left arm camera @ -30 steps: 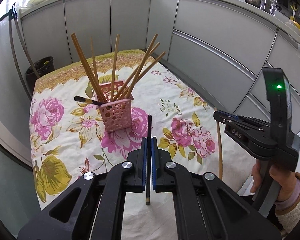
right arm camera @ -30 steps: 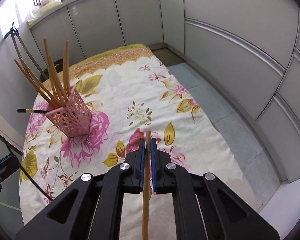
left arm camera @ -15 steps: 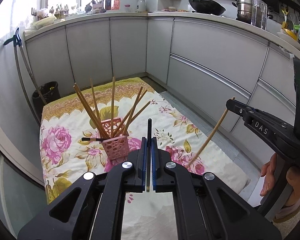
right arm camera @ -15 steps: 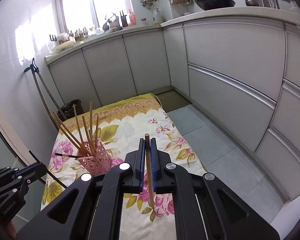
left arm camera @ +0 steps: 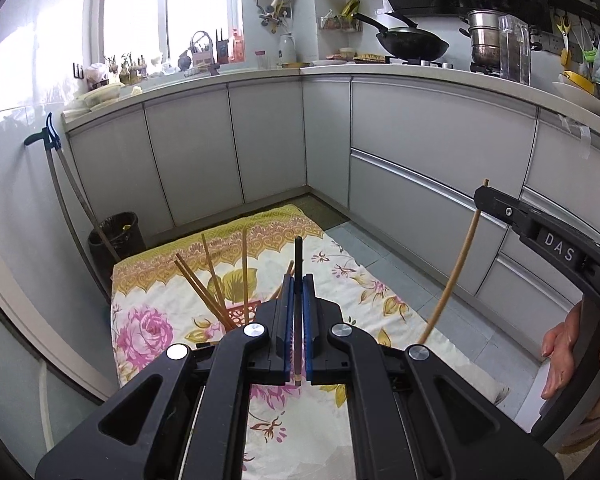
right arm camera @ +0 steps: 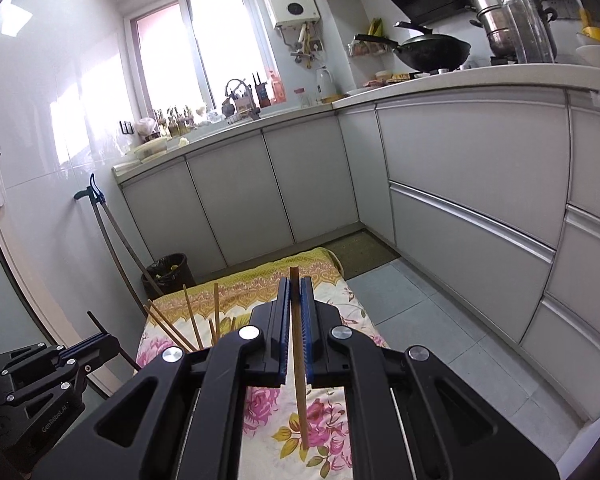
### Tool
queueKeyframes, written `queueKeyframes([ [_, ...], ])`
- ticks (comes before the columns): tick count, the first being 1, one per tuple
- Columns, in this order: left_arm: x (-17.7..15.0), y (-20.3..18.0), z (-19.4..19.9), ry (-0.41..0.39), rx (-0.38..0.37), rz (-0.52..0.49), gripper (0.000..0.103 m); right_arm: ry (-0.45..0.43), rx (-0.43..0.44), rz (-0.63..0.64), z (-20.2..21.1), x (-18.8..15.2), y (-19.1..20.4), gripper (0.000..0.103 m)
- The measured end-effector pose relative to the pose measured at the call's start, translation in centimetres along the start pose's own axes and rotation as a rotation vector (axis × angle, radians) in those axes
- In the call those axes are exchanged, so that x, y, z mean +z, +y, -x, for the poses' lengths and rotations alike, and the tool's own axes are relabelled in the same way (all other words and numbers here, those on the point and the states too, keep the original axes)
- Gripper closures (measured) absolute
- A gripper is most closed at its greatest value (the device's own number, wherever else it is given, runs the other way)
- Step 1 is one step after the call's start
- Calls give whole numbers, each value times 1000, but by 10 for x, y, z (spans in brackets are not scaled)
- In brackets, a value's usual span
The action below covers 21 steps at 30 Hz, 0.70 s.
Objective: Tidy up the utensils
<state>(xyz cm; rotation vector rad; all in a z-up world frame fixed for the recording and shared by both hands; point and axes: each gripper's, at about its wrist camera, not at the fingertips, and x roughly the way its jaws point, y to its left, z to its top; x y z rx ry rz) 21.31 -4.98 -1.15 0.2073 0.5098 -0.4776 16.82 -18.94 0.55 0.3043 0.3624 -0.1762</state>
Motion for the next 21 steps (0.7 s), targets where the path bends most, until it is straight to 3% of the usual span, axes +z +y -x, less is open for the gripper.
queueKeyframes([
  [11, 42, 12, -3, -74, 66, 12, 100, -22, 27, -28, 4, 8, -9, 98],
  [21, 68, 36, -50, -67, 138, 60, 100, -2, 25, -28, -5, -1, -16, 97],
])
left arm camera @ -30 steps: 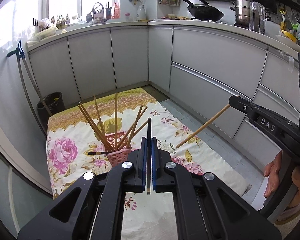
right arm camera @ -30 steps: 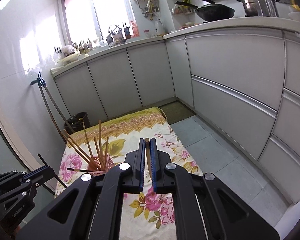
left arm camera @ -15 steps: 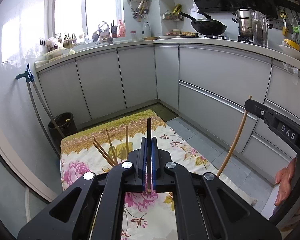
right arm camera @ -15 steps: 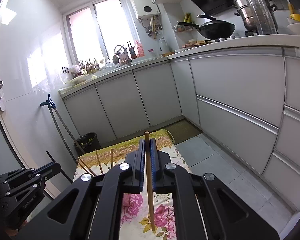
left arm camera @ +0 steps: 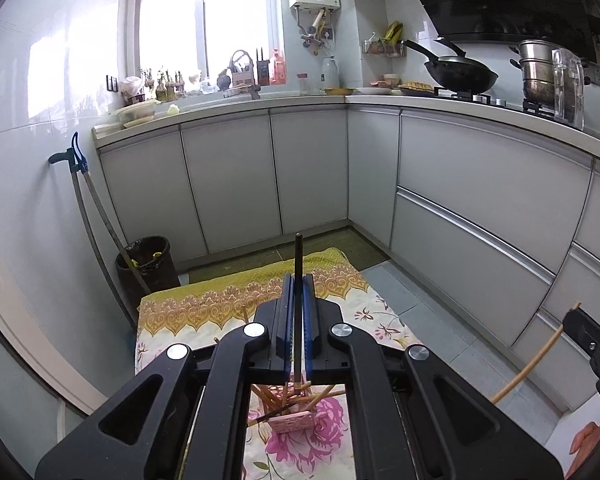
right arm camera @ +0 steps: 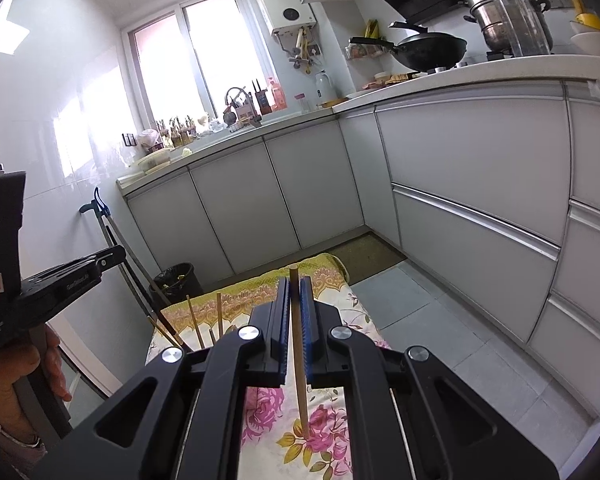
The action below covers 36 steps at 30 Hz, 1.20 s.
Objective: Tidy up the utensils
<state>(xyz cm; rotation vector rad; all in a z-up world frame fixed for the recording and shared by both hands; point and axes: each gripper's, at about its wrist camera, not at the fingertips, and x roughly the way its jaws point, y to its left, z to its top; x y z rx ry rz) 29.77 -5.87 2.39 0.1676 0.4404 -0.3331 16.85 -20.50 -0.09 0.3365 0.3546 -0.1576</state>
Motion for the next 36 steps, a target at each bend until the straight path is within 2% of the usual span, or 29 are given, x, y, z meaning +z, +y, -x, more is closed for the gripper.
queueKeyframes([
  [10, -42, 24, -69, 142, 49, 100, 100, 15, -5, -1, -4, -4, -4, 97],
  [19, -58, 29, -87, 200, 65, 116, 99, 21, 1, 8, -6, -4, 0, 97],
  [36, -53, 37, -58, 148, 52, 121, 94, 28, 33, 19, -4, -8, 14, 97],
])
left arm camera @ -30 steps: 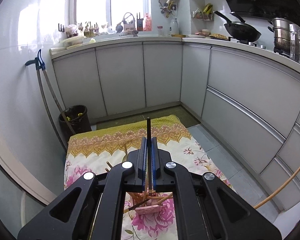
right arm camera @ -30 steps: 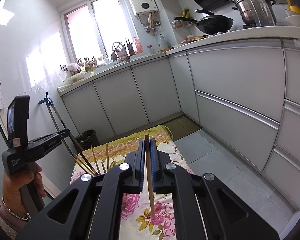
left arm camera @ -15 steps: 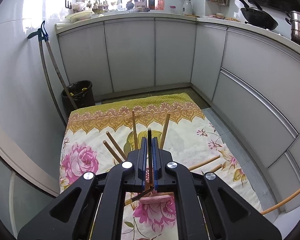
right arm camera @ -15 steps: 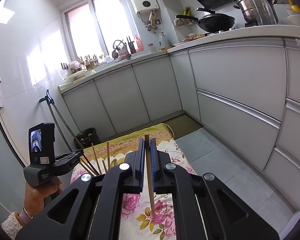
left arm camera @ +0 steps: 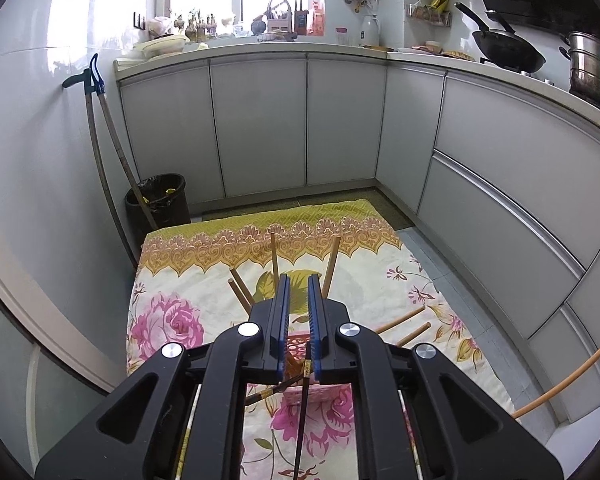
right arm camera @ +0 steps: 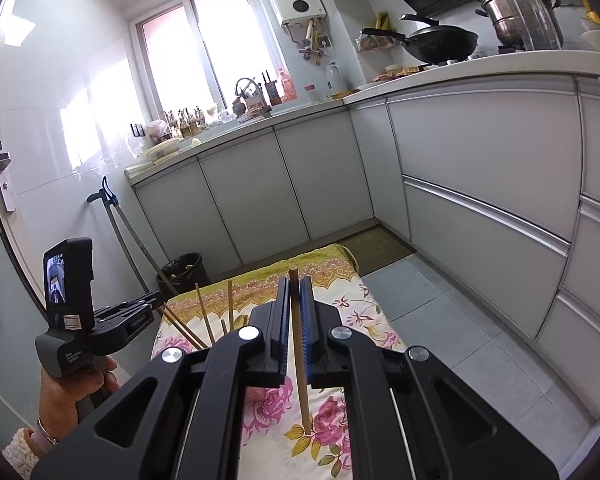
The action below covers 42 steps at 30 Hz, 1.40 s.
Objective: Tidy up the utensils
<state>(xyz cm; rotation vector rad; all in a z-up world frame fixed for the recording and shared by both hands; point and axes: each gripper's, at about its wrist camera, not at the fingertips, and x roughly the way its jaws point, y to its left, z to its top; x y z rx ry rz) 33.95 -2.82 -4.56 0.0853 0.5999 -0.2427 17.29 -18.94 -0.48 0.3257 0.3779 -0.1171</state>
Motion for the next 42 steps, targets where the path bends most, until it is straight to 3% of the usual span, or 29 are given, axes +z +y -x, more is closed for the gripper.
queueKeyframes([
  [9, -4, 3, 29, -38, -46, -20, 94, 4, -2, 8, -2, -2, 2, 97],
  [13, -21, 0, 41, 19, -89, -70, 94, 5, -2, 9, -2, -2, 1, 97],
  [16, -54, -12, 42, 121, -117, -174, 88, 12, -4, 8, -3, -3, 1, 97],
  [20, -112, -29, 7, 345, -139, -294, 85, 21, -6, 4, -3, -5, -1, 97],
  [24, -160, -15, -34, 493, -100, -241, 85, 23, -5, 7, -2, -7, -2, 97],
  [31, -204, 26, -71, 652, -82, -96, 87, 48, -1, 2, -9, -11, -5, 97],
  [36, -226, 25, -86, 750, -84, -118, 89, 46, 8, 10, -8, -13, 0, 97],
  [38, -229, 26, -82, 736, -89, -132, 97, 45, 8, 7, -8, -13, -1, 97],
  [42, -237, 23, -70, 776, -111, -199, 99, 51, 18, -5, -7, -13, -3, 97],
])
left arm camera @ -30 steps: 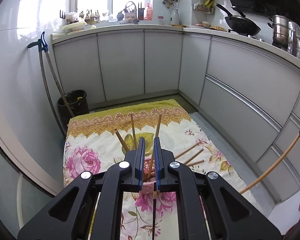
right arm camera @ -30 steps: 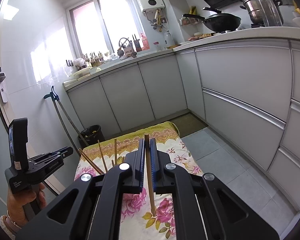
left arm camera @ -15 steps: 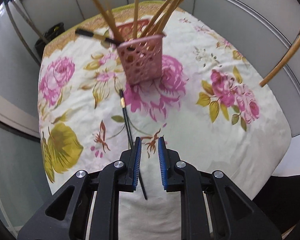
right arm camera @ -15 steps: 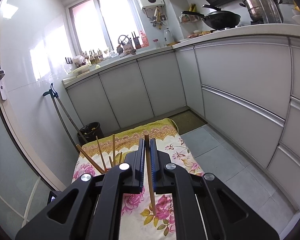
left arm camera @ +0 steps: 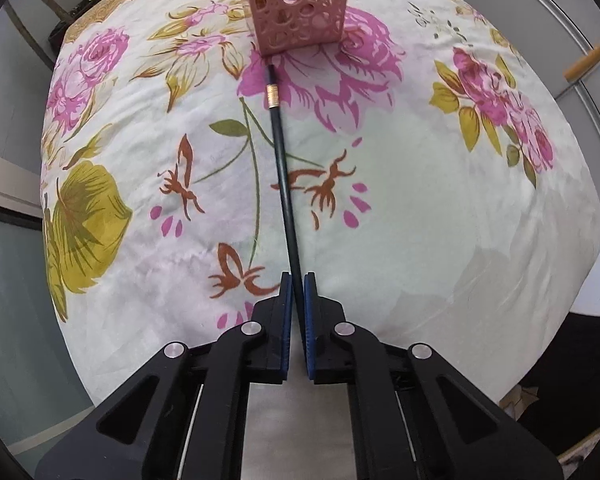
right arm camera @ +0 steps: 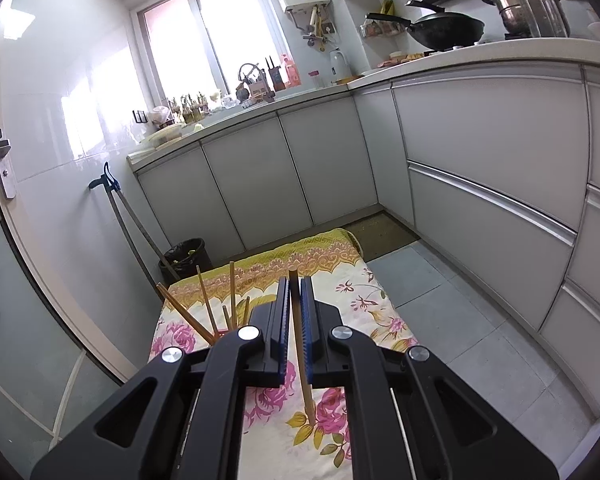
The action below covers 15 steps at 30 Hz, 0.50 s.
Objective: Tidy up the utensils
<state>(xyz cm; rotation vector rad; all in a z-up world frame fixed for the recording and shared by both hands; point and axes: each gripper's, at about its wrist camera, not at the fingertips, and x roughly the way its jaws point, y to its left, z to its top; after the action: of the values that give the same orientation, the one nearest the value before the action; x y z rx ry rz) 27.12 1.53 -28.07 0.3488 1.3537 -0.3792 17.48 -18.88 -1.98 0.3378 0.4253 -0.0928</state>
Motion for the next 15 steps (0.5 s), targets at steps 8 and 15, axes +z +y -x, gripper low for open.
queueKeyframes([
  [8, -36, -5, 7, 117, -28, -69, 97, -2, 7, 3, 4, 0, -1, 97],
  [15, 25, -7, 12, -9, 30, -31, 81, -5, -1, 1, 4, 1, -2, 97],
])
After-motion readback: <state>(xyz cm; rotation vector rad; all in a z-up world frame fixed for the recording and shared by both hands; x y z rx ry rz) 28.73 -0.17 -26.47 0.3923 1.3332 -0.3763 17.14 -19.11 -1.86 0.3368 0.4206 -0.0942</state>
